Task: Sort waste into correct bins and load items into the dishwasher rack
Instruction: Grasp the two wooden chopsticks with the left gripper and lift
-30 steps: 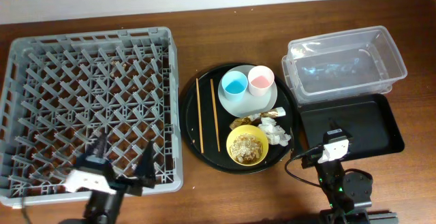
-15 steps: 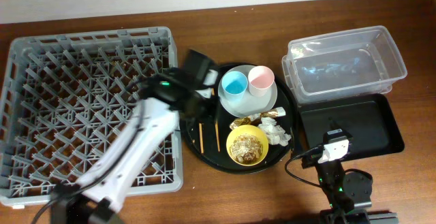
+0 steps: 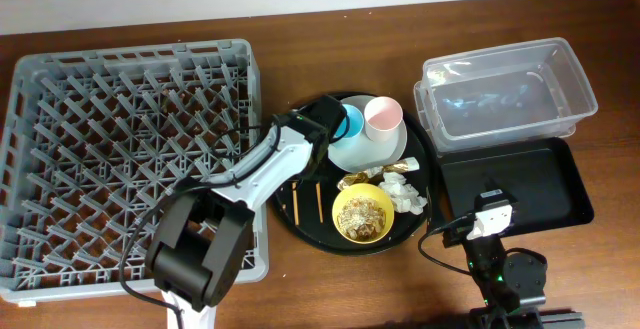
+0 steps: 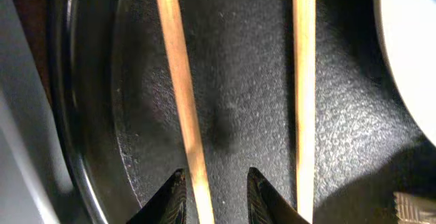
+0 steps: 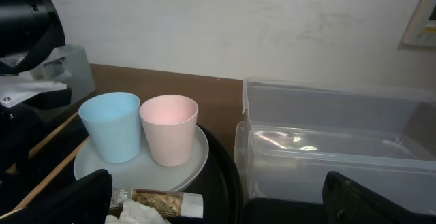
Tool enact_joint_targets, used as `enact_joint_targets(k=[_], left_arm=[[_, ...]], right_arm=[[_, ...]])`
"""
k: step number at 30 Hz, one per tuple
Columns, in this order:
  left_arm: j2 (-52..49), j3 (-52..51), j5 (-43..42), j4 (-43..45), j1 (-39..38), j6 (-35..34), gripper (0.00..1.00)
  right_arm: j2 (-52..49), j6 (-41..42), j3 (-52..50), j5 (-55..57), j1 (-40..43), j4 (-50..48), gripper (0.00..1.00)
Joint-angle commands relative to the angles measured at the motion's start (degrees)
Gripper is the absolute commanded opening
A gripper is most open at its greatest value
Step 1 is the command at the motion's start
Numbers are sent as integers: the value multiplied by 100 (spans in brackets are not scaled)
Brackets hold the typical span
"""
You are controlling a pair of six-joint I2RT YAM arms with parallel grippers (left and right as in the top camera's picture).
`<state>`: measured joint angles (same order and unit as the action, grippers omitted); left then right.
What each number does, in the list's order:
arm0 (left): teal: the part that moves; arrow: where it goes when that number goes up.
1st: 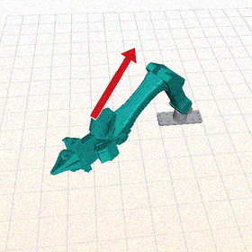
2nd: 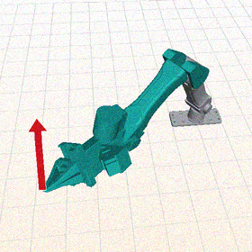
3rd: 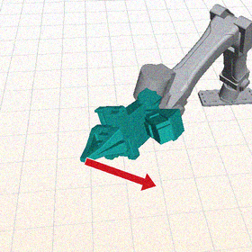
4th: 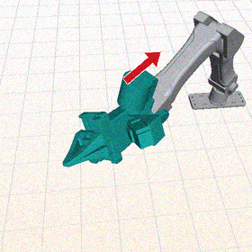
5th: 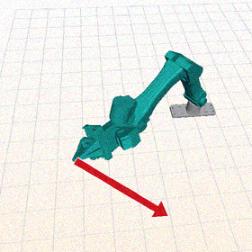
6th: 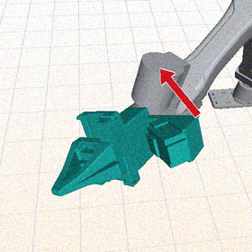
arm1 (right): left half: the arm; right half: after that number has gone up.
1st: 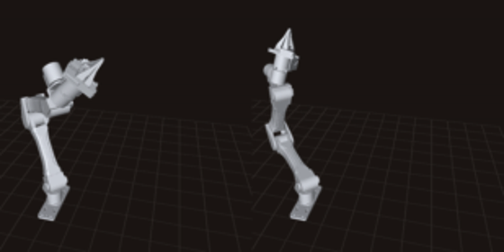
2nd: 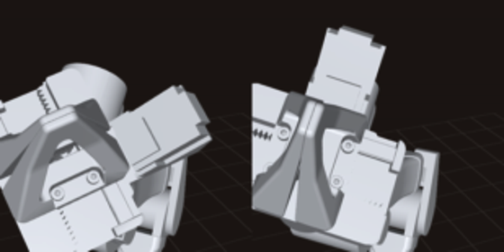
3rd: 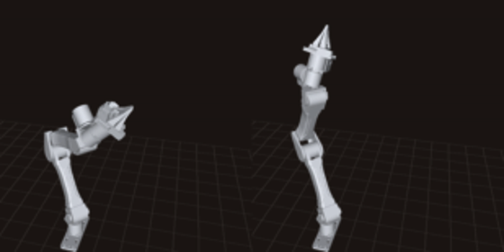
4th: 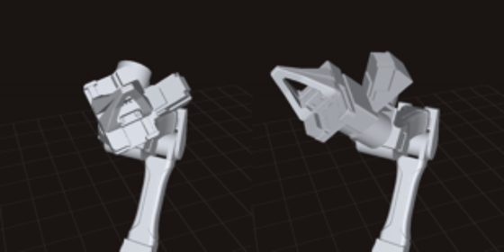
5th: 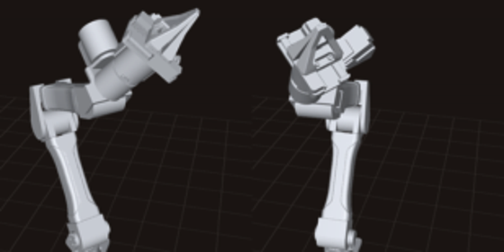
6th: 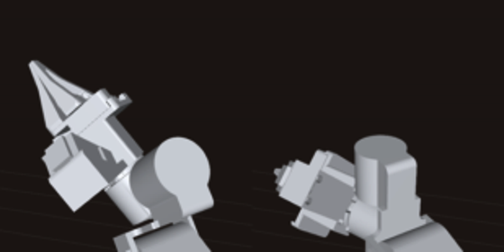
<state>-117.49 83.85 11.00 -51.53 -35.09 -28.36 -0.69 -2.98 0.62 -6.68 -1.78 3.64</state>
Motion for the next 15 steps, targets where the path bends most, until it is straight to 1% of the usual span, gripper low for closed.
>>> enact_joint_targets(k=[1,5,6,7,8,9,11,13,15], left_arm=[[-70,-46,240,15,50,-81,28],[-70,-352,280,407,48,-101,27],[-70,-444,280,483,48,-98,21],[-70,-444,282,483,50,-98,17],[-68,-437,282,485,48,-96,7],[-24,-332,334,452,50,-94,1],[295,140,645,170,50,-94,1],[1093,737,748,-201,50,33,1],[1738,833,883,-352,111,122,1]], right_arm=[[37,31,-31,28,31,26,99],[37,31,-31,28,31,26,99],[37,31,-31,31,31,26,99],[37,31,-31,28,31,26,99],[37,31,-31,28,31,26,99],[37,31,-31,28,31,26,99],[37,31,-31,31,31,26,99],[37,31,-31,31,31,26,99],[37,31,-31,28,31,26,99]])
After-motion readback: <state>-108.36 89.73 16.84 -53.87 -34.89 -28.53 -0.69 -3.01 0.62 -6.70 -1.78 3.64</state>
